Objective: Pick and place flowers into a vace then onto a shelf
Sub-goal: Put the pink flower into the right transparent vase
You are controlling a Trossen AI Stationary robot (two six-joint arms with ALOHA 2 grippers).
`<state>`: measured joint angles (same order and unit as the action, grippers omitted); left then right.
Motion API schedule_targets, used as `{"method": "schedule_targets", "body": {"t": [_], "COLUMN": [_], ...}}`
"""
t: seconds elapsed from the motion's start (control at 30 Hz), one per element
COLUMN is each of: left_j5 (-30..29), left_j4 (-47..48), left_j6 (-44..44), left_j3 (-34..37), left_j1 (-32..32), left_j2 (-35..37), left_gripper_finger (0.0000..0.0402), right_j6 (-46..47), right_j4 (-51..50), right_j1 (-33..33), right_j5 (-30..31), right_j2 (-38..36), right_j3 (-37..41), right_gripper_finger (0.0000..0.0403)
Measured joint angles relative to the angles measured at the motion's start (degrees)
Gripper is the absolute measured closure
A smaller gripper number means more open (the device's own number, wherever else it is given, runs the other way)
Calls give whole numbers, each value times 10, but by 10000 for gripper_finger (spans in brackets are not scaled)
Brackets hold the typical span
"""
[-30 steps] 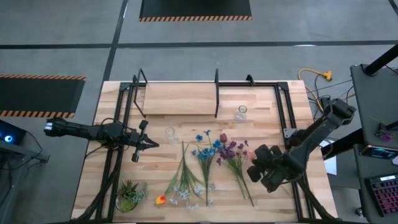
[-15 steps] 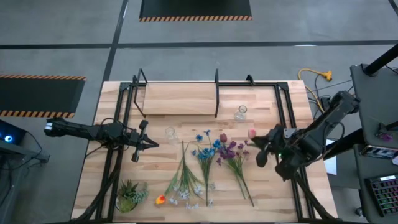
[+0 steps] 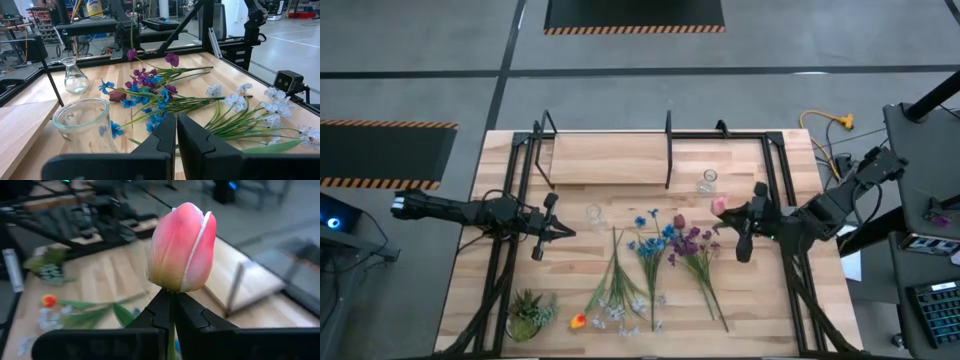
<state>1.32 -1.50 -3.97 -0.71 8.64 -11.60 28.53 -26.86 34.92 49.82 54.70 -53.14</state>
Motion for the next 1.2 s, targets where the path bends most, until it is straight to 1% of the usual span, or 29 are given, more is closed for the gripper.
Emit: {"method": "schedule_targets", "body": {"t": [0.1,0.23,0.3,0.37,0.43,0.6,0.73,0.83,1.0,1.2], "left_j5": [0,0,0,0,0,0,0,0,0,0], "left_j4": [0,0,0,0,0,0,0,0,0,0], "left_j6": [0,0,0,0,0,0,0,0,0,0], "left_j3": [0,0,0,0,0,0,0,0,0,0], "left_j1": [0,0,0,0,0,0,0,0,0,0], "left_j2": [0,0,0,0,0,0,0,0,0,0], "left_gripper_finger": [402,402,402,402,402,402,402,402,402,402], "right_j6": [-130,-293,-341,-368,-377,-372,-371,-363,-314,-311], "right_j4": [84,209,246,269,289,332,359,368,369,398], "right_j1": [-12,-22,-29,-46,-74,-174,-244,-283,-335,-368], "right_j5": [-39,-56,-59,-69,-94,-198,-241,-255,-254,-249], "right_j2": [4,15,16,11,3,-28,-45,-54,-62,-51], "right_j3": [0,10,17,28,44,89,106,116,130,152], "right_gripper_finger": [394,394,394,394,394,394,394,394,394,394]}}
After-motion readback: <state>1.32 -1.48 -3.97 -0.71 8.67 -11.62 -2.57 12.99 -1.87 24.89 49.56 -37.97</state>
